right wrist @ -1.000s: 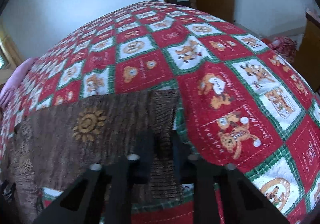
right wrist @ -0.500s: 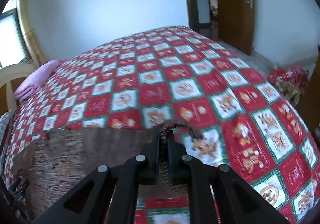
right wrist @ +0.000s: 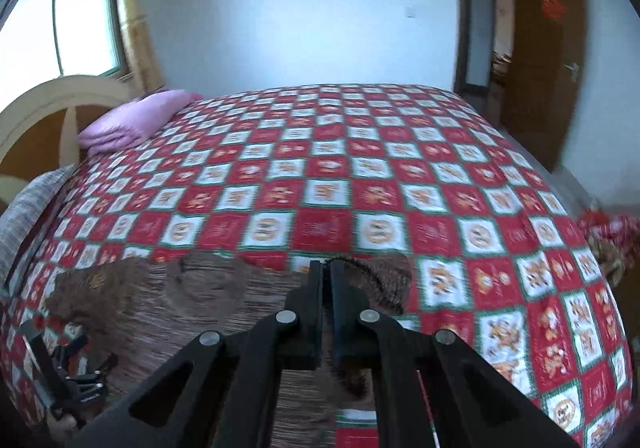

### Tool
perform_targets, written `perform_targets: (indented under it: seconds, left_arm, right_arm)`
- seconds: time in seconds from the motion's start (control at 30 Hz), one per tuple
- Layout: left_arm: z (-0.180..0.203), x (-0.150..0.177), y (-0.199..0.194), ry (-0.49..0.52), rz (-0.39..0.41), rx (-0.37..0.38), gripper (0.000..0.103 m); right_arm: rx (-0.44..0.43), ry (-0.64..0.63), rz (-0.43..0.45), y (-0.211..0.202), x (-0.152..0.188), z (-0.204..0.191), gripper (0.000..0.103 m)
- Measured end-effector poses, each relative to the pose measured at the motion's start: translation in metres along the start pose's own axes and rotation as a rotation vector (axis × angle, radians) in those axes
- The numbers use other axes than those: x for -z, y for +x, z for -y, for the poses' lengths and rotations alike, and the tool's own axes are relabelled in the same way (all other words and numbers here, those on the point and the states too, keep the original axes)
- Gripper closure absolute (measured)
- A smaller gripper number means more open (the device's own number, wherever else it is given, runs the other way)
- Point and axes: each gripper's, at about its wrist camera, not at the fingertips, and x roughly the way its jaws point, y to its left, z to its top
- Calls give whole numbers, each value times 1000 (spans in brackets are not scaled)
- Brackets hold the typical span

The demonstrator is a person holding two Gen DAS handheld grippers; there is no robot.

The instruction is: Fold small clothes

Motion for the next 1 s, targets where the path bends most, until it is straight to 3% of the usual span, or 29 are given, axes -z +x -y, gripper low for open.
perform_targets:
  seconds: [0.3,0.5,0.67,0.8,0.9,1.0]
  left_arm:
    - [-18,4,10,-118,-50,97,0]
    - [-15,4,10,-105,-47,85,0]
    - [-18,5,10,-116,-50,90,0]
    - [-21,3,3,-115,-33,80,0]
    - [-13,-4,-13,-31,2,31,0]
    - [7,-20,-30,85,54,6,0]
  right_arm:
    - [-86,-108,-62,43,6,-86,100]
    - [-146,-156,-117,84,24,-137,100]
    - [-299,-167,-224,125,50,-168,99]
    - [-312,-107,-233,121,72,-143,99]
    - [-316,-21,-203,97,96,-87,98]
    - [-228,44,-164,80,120,-24,98]
